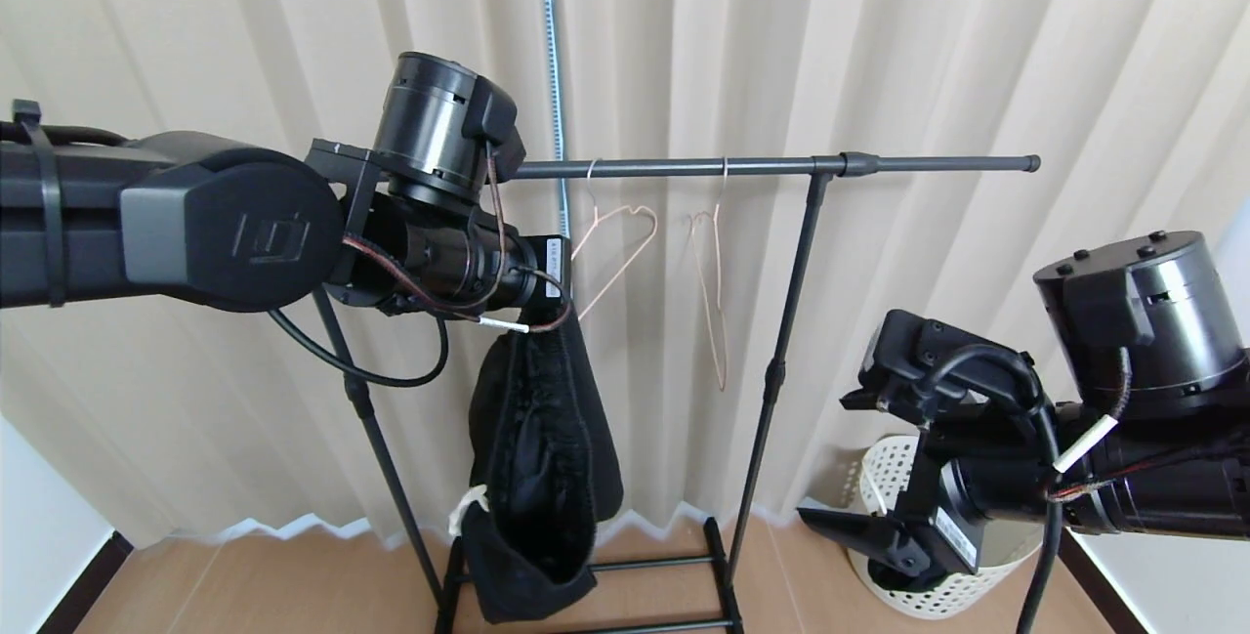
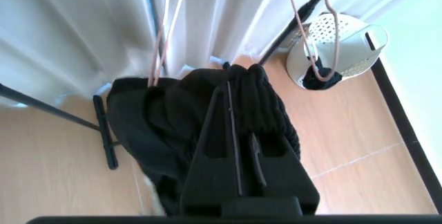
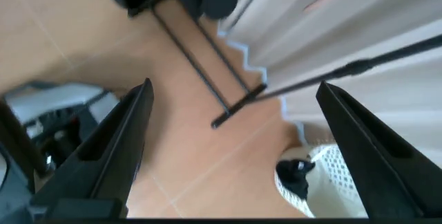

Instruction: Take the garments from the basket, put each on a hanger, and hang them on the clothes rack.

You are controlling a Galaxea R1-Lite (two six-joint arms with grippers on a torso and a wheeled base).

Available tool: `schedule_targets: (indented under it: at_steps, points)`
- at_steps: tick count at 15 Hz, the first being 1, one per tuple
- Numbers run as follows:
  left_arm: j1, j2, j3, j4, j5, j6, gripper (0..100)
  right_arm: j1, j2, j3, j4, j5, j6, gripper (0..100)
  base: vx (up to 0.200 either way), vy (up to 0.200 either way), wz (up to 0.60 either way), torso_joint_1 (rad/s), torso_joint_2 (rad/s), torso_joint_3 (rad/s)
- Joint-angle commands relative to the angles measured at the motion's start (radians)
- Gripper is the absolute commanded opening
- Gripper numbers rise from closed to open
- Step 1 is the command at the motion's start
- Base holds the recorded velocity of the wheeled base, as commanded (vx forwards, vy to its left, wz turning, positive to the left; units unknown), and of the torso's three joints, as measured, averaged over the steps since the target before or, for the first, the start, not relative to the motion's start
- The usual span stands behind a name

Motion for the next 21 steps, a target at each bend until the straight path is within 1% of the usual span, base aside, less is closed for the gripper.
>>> schedule_targets:
  at_steps: [1, 2, 3, 4, 6, 9, 10, 11, 12, 13, 14, 16, 21]
  points:
    - [-0.009, -0.020, 0.019, 0.000, 0.000, 0.000, 0, 0.063, 0.039, 0.045, -0.116, 0.008, 0.101, 100, 0.000, 0.000, 0.00, 0.000, 0.00, 0.000]
    - [-0.013, -0.021, 0.025, -0.002, 0.000, 0.000, 0, 0.088, 0.058, 0.048, -0.173, 0.006, 0.172, 100, 0.000, 0.000, 0.00, 0.000, 0.00, 0.000]
    - [-0.020, -0.023, 0.031, 0.000, 0.000, 0.000, 0, 0.118, 0.091, 0.052, -0.256, 0.003, 0.273, 100, 0.000, 0.000, 0.00, 0.000, 0.00, 0.000]
    - [-0.026, -0.023, 0.033, 0.000, 0.000, 0.002, 0, 0.137, 0.110, 0.052, -0.306, 0.003, 0.325, 100, 0.000, 0.000, 0.00, 0.000, 0.00, 0.000]
    - [-0.051, -0.023, 0.039, -0.002, 0.000, 0.000, 0, 0.150, 0.148, 0.052, -0.380, 0.002, 0.385, 100, 0.000, 0.000, 0.00, 0.000, 0.00, 0.000]
    - [-0.088, -0.027, 0.039, -0.002, 0.001, 0.000, 0, 0.149, 0.207, 0.047, -0.386, -0.006, 0.387, 100, 0.000, 0.000, 0.00, 0.000, 0.00, 0.000]
    - [-0.097, -0.031, 0.039, -0.002, 0.001, 0.000, 0, 0.149, 0.220, 0.045, -0.386, -0.021, 0.387, 100, 0.000, 0.000, 0.00, 0.000, 0.00, 0.000]
    - [-0.112, -0.032, 0.039, 0.000, 0.001, 0.000, 0, 0.149, 0.259, 0.039, -0.391, -0.086, 0.387, 100, 0.000, 0.000, 0.00, 0.000, 0.00, 0.000]
    - [-0.118, -0.032, 0.039, 0.000, 0.001, 0.000, 0, 0.149, 0.277, 0.038, -0.402, -0.121, 0.385, 100, 0.000, 0.000, 0.00, 0.000, 0.00, 0.000]
    - [-0.134, -0.040, 0.039, 0.000, 0.001, 0.000, 0, 0.149, 0.334, 0.039, -0.448, -0.187, 0.385, 100, 0.000, 0.000, 0.00, 0.000, 0.00, 0.000]
    - [-0.143, -0.044, 0.040, 0.000, 0.003, 0.000, 0, 0.149, 0.374, 0.039, -0.480, -0.205, 0.382, 100, 0.000, 0.000, 0.00, 0.000, 0.00, 0.000]
    - [-0.155, -0.055, 0.043, 0.000, 0.001, 0.000, 0, 0.146, 0.434, 0.038, -0.494, -0.222, 0.381, 100, 0.000, 0.000, 0.00, 0.000, 0.00, 0.000]
    - [-0.160, -0.089, 0.079, 0.000, 0.001, 0.000, 0, 0.141, 0.454, 0.039, -0.494, -0.224, 0.365, 100, 0.000, 0.000, 0.00, 0.000, 0.00, 0.000]
